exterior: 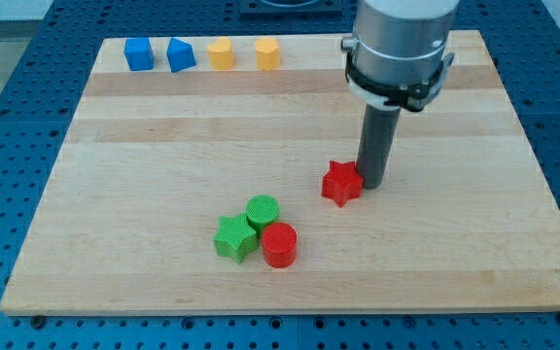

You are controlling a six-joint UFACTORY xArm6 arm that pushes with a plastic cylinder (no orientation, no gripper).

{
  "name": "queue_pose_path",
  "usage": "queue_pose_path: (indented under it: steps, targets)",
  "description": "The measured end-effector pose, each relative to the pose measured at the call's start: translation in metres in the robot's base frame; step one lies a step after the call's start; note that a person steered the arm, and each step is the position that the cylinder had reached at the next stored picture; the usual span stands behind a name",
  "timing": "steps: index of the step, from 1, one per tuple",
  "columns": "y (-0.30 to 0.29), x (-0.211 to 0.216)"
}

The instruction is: Push the red star to the right of green circle

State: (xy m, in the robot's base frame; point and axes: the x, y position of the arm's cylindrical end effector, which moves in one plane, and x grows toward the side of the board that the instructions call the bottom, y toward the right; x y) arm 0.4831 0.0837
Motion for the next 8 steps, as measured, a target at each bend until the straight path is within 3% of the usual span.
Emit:
queue_pose_path:
  steps: [2,5,8]
  targets:
    - [-0.018,0.001]
    - [-0.046,-0.037]
    - [-0.055,0.004]
